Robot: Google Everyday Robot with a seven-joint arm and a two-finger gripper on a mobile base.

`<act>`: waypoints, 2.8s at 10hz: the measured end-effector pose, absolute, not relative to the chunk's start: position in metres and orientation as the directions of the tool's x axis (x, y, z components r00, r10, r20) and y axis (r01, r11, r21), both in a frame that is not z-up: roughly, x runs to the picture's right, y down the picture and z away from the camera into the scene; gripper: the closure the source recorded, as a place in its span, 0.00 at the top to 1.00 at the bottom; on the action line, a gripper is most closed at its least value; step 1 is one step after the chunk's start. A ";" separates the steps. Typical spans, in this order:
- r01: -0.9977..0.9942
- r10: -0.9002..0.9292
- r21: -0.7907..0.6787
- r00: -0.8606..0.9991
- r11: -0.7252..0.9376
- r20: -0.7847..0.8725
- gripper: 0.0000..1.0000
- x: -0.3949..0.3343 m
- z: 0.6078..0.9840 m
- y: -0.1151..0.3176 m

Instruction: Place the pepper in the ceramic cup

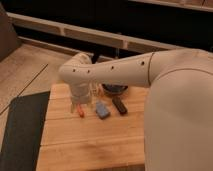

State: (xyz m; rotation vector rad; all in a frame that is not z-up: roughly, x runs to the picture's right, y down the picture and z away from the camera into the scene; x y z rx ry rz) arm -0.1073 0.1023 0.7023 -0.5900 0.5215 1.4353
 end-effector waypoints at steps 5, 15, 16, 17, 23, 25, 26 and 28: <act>-0.997 0.752 -0.062 0.072 0.042 -0.655 0.65 -0.107 0.702 0.103; -0.997 0.751 -0.062 0.072 0.042 -0.657 0.65 -0.107 0.703 0.103; -0.997 0.751 -0.062 0.072 0.042 -0.657 0.65 -0.107 0.703 0.103; -0.997 0.751 -0.062 0.072 0.042 -0.657 0.65 -0.107 0.703 0.103; -0.974 0.855 -0.183 0.204 0.131 -0.477 0.65 -0.129 0.706 0.029; -0.956 0.878 -0.237 0.257 0.171 -0.403 0.65 -0.132 0.713 -0.005; -0.952 0.883 -0.247 0.268 0.181 -0.385 0.65 -0.132 0.714 -0.013; -0.949 0.884 -0.253 0.275 0.187 -0.378 0.65 -0.134 0.714 -0.016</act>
